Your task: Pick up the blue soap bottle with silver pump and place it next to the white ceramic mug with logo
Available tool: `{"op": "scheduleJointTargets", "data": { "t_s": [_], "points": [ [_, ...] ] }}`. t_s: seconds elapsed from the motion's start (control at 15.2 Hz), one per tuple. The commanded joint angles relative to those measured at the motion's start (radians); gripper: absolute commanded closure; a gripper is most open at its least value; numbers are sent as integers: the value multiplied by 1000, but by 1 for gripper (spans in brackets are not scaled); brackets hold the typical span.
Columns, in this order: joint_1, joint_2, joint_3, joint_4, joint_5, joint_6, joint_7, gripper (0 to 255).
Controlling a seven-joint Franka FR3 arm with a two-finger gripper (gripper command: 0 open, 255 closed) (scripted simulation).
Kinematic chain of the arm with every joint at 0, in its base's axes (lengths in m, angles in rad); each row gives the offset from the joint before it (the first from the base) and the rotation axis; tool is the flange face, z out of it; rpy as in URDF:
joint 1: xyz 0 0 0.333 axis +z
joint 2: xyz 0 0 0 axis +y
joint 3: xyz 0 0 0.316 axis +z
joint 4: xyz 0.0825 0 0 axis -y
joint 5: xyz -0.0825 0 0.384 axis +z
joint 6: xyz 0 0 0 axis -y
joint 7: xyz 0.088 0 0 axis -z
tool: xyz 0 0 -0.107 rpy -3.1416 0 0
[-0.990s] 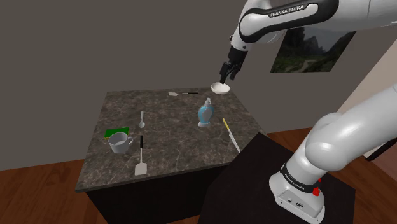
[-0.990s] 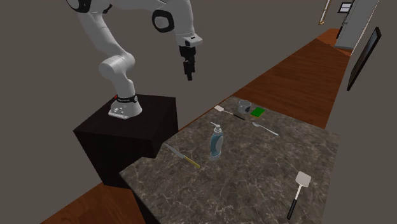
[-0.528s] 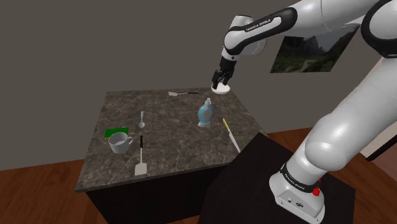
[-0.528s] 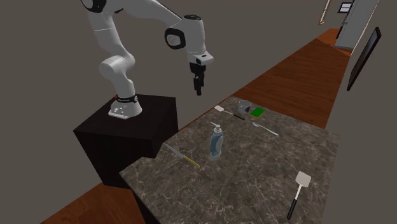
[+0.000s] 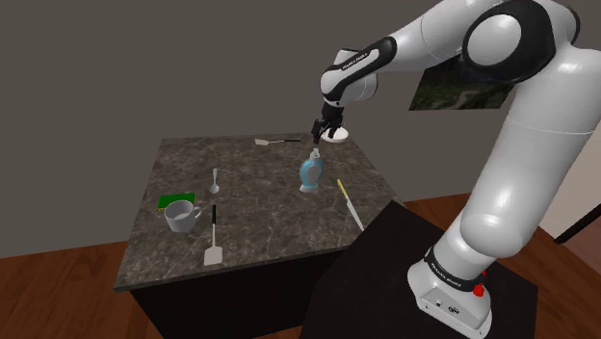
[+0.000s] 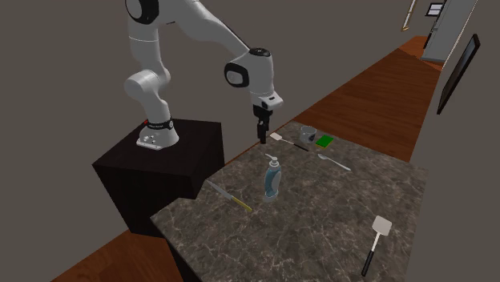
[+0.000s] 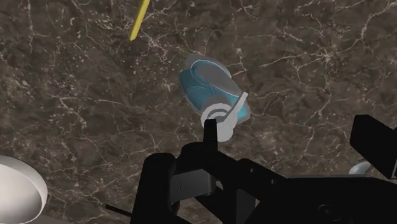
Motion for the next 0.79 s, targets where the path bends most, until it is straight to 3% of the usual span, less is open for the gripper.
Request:
{"op": "scheduleJointTargets", "data": {
  "t_s": [0.0,0.33,0.73],
  "points": [
    [-10,80,2,51,21,23,-13,0],
    [-45,271,11,199,63,55,-39,0],
    [-55,339,25,219,82,101,-51,0]
  ]
}}
